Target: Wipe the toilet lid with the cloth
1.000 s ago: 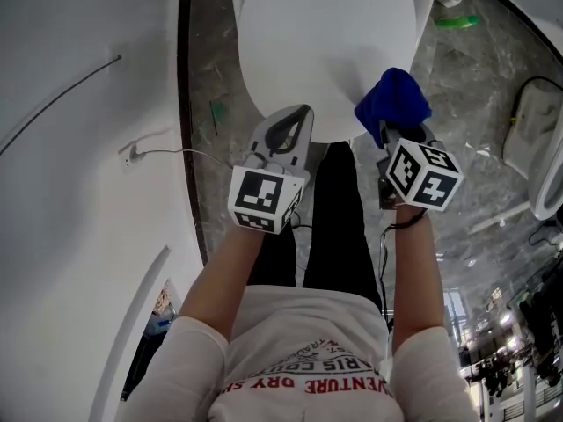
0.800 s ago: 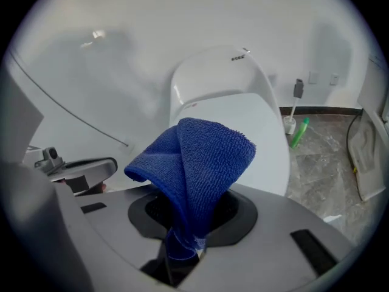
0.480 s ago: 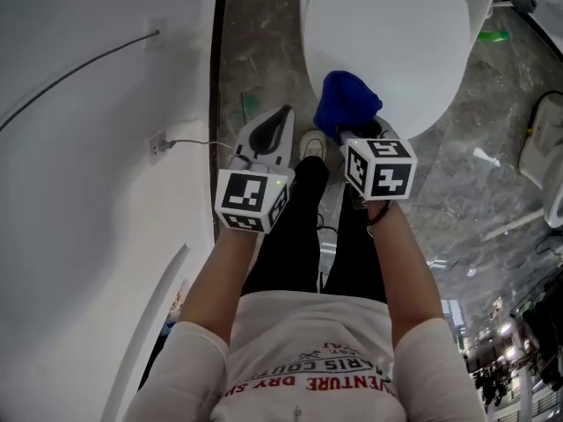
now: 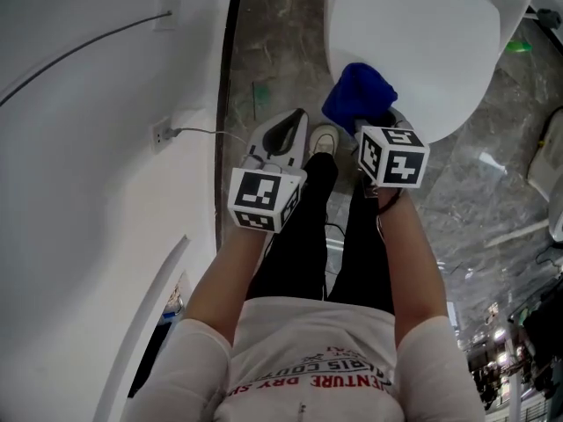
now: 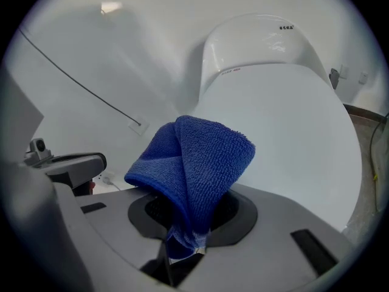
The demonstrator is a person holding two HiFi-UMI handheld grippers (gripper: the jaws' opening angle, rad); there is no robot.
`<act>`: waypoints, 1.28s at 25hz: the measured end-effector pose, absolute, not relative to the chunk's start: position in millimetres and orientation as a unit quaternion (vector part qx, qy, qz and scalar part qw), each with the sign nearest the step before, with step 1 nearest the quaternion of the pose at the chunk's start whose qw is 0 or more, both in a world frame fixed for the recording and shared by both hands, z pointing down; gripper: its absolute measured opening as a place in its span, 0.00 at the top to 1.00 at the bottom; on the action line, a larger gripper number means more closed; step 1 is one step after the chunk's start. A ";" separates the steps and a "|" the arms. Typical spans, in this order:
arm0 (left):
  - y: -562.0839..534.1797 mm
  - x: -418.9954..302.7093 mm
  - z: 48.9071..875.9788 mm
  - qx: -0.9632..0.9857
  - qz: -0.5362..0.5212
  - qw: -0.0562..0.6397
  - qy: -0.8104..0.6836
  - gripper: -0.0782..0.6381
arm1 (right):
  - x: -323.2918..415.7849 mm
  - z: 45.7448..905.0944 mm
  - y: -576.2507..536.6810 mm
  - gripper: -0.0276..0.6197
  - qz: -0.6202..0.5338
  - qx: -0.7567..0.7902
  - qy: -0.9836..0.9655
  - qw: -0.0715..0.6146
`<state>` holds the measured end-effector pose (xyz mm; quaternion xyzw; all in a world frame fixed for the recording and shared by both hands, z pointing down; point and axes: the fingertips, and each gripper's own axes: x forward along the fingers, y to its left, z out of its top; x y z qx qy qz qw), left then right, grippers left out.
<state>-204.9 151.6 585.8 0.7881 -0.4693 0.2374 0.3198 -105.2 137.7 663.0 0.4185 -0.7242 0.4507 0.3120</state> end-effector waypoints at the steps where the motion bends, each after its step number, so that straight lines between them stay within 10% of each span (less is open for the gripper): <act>1: 150.7 -201.2 585.9 0.787 0.235 0.320 -0.471 0.88 | -102.3 663.0 136.9 0.82 0.450 0.414 -0.728 0.309; 32: 172.1 24.4 591.6 0.816 0.231 0.321 -0.422 0.88 | 163.6 683.7 197.6 0.82 0.459 0.470 -0.671 0.345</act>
